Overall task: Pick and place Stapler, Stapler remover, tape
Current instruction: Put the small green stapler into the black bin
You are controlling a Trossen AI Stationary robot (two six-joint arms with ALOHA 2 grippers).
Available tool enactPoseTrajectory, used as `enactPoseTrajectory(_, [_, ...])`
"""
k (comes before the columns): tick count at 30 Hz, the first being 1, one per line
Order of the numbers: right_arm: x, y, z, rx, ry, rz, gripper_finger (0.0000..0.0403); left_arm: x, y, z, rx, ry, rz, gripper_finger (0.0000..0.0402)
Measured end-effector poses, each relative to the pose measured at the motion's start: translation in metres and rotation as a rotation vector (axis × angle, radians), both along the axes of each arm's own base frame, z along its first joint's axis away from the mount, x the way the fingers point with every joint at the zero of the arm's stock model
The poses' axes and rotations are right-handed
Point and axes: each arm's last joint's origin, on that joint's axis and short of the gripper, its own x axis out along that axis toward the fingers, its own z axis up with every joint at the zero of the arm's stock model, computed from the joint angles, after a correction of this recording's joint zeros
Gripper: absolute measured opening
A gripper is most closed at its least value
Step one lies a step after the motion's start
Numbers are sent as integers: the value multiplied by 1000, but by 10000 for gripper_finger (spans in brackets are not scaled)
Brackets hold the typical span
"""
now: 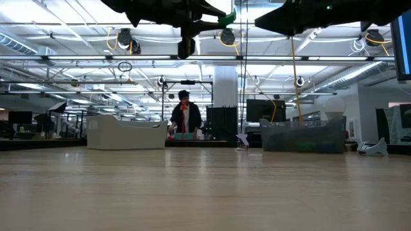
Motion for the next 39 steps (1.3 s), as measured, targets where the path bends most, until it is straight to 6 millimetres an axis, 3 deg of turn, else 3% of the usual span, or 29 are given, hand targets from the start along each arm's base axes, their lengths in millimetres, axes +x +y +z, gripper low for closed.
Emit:
enactPoseTrajectory(6, [17,-2,-3,-45,57,4,215,1,2,3,-39,-21,20,71])
enactPoseTrajectory(10, [26,-1,-3,-87,83,37,239,1,5,7,-50,-60,36,69])
enactPoseTrajectory(21, [42,-2,18,-176,35,32,244,1,5,6,-76,-40,66,73])
enactPoseTrajectory(32, [63,-3,17,-232,78,70,245,1,5,6,-82,-37,75,74])
enactPoseTrajectory(39, [64,-4,21,-274,79,64,245,1,5,6,-91,-36,66,74])
